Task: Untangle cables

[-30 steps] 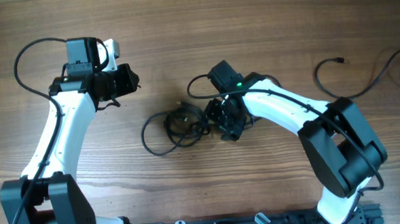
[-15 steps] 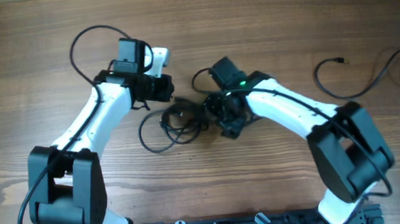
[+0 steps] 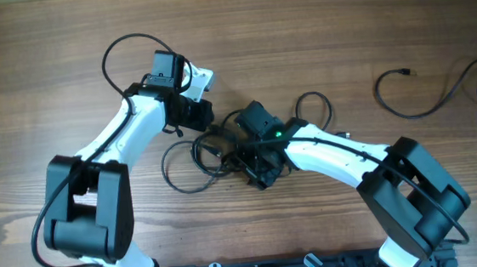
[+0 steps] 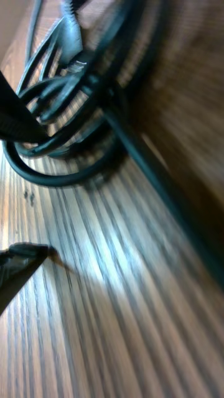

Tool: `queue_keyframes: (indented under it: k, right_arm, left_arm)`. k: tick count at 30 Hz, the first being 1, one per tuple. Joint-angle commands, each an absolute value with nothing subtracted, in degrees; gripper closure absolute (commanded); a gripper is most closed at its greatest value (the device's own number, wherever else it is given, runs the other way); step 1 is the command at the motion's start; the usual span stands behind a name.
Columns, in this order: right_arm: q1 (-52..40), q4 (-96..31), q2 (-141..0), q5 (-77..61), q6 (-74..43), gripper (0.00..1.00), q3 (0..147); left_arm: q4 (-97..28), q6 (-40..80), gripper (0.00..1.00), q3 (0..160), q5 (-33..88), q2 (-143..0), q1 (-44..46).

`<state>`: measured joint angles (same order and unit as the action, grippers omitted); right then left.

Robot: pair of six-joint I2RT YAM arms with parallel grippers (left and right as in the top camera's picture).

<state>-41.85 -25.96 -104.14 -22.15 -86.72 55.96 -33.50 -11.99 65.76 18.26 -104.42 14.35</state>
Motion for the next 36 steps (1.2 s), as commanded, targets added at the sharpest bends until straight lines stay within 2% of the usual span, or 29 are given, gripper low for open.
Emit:
queue_keyframes:
  k: [1,4,5,6,8,9,12,16,18,20,21,27,36]
  right_arm:
    - [-41.9,-26.3,-104.0,-18.9,-88.7,0.48,51.8]
    - [-41.7,-27.2,-104.0,-13.0,-86.2,0.52,50.6]
    - [-40.9,-26.7,-104.0,-12.7,-82.3,0.49,50.7]
    - [-39.9,-25.5,-104.0,-14.0,-78.1,0.42,50.9]
    - [-37.5,-25.3,-103.1,-18.0,-71.0,0.32,53.3]
    - [-36.3,-25.8,-102.1,-20.0,-67.6,0.25,54.9]
    - [-34.9,-30.0,-99.4,-20.6,-66.3,0.20,56.3]
    - [-35.6,-30.8,-99.7,-20.7,-75.2,0.19,53.7]
    - [-37.8,-29.9,-100.0,-20.7,-75.1,0.24,53.5]
    - [-39.8,-27.7,-100.0,-21.0,-75.1,0.22,53.5]
    - [-41.1,-26.1,-100.0,-21.0,-75.2,0.01,53.5]
    - [-41.9,-21.2,-100.0,-18.7,-75.2,0.00,53.5]
    - [-41.9,-20.9,-100.0,-18.7,-75.2,0.00,53.5]
  left_arm:
    - [-33.5,-14.6,0.72,65.5,18.5,-105.7,14.5]
    - [-34.2,-14.6,0.72,65.5,18.6,-105.7,15.0]
    - [-35.3,-14.5,0.66,65.5,18.6,-105.8,16.0]
    - [-36.0,-14.5,0.56,65.5,18.6,-105.8,16.6]
    - [-36.5,-14.1,0.49,65.5,18.6,-105.8,17.8]
    - [-36.5,-14.1,0.49,65.5,18.6,-105.8,18.1]
    - [-37.2,-14.1,0.51,65.5,18.6,-105.8,18.3]
    - [-37.2,-13.1,0.52,65.5,18.6,-105.8,18.3]
    - [-36.9,-13.1,0.51,65.5,18.6,-105.8,18.3]
    - [-36.5,-13.1,0.49,65.5,18.6,-105.8,18.3]
    - [-36.5,-13.1,0.49,65.5,18.6,-105.8,18.3]
    - [-35.4,-13.1,0.43,65.5,18.6,-105.8,18.3]
    - [-35.9,-13.1,0.42,65.5,18.5,-105.8,18.3]
